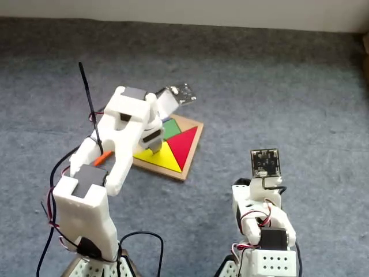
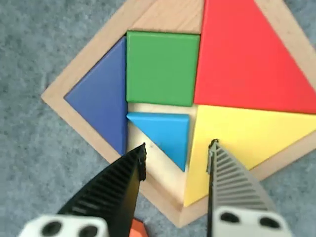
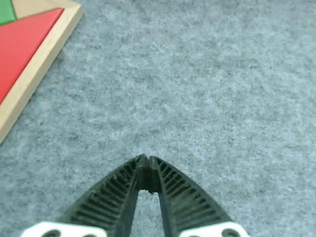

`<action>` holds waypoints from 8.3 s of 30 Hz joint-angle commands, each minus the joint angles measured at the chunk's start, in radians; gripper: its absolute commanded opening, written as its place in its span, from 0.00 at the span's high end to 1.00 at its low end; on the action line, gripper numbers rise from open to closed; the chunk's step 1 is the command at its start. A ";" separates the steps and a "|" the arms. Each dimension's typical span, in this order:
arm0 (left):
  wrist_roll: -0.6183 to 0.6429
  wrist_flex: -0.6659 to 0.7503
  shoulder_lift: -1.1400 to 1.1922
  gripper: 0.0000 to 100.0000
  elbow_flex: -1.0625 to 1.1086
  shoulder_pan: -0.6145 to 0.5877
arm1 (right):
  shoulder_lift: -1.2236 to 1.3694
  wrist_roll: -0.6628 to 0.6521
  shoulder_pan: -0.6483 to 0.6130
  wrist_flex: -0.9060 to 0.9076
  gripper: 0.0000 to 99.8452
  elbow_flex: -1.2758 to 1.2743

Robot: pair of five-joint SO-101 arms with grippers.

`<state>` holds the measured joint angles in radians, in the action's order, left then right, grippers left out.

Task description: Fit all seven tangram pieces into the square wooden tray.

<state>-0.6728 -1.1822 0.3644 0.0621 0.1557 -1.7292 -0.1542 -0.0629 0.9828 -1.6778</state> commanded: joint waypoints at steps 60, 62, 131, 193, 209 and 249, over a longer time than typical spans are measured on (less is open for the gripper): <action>0.041 -0.147 -0.255 0.79 0.108 -0.380 | -0.015 0.006 0.013 -0.002 0.99 -0.147; 0.041 -0.077 -0.255 0.79 0.188 -0.380 | -0.015 0.006 0.013 -0.002 0.99 -0.147; 0.658 -0.252 0.186 0.82 -0.369 -0.068 | -0.015 0.006 0.013 -0.002 0.99 -0.147; 0.608 -0.244 0.008 0.83 -0.326 -0.090 | -0.015 0.006 0.013 -0.002 0.99 -0.147; 0.609 0.051 -0.065 0.91 -0.087 -0.275 | -0.015 0.006 0.013 -0.002 0.99 -0.147; 0.601 0.149 -0.277 0.97 0.208 -0.113 | -0.015 0.006 0.013 -0.002 0.99 -0.147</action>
<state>-0.0606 -1.0702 0.2708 0.1726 0.0192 -1.7292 -0.1542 -0.0629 0.9828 -1.6778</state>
